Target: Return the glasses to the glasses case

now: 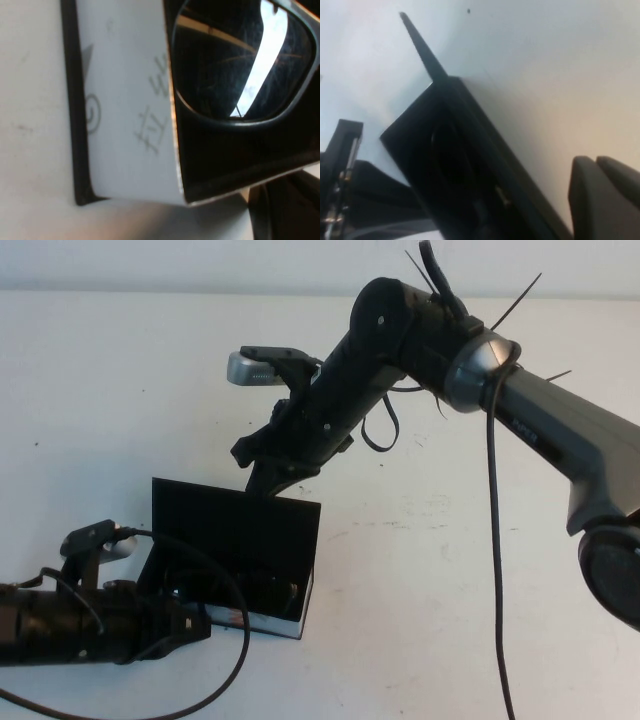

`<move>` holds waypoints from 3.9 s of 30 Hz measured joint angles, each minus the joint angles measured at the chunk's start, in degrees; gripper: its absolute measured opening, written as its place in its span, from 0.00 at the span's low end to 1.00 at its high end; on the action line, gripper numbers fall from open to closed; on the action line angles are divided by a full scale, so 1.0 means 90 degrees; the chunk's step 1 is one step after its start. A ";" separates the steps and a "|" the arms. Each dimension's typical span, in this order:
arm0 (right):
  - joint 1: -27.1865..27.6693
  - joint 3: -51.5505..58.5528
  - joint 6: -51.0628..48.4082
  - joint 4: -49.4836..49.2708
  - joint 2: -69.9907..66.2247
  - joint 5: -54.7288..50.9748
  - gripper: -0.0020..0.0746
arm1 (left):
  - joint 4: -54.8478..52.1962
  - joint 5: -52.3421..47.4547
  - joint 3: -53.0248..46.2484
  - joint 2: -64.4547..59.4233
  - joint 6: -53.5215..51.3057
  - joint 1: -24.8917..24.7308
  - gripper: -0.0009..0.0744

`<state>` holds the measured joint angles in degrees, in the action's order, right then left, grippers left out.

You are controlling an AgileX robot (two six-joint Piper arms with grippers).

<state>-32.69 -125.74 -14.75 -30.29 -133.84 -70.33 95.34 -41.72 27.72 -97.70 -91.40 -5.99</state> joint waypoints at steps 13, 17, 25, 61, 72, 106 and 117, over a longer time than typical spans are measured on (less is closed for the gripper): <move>-0.0501 0.1570 -0.0212 -0.0288 0.0834 0.0011 0.01 | -0.0268 0.0180 0.0000 0.0153 0.0261 0.0000 0.01; -0.0695 0.1835 -0.0250 -0.0243 0.0851 0.0023 0.01 | -0.1367 0.0563 0.0000 0.0689 0.1258 0.0000 0.01; -0.0783 0.2083 -0.0282 -0.0107 0.0816 0.0032 0.01 | -0.3122 0.0684 0.0000 0.2959 0.3237 0.0000 0.01; -0.0783 0.6307 0.1403 0.1808 0.6847 0.1731 0.01 | -0.3948 0.3981 -0.3229 1.0908 0.3766 0.0000 0.01; -0.0783 0.9323 0.1518 0.1641 0.9524 0.3726 0.01 | -0.3910 0.4137 -0.3244 1.0917 0.3766 0.0000 0.01; 0.3414 1.3775 0.1541 0.3521 1.4406 0.7270 0.01 | -0.3886 0.4173 -0.3244 1.0932 0.3766 0.0000 0.01; 0.3575 1.4147 0.1541 0.2867 1.4916 0.5749 0.01 | -0.3886 0.4173 -0.3254 1.0932 0.3766 0.0000 0.01</move>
<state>-0.52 1.58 -0.88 -4.48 0.40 -18.59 60.37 -4.16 -1.57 0.68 -57.51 -5.99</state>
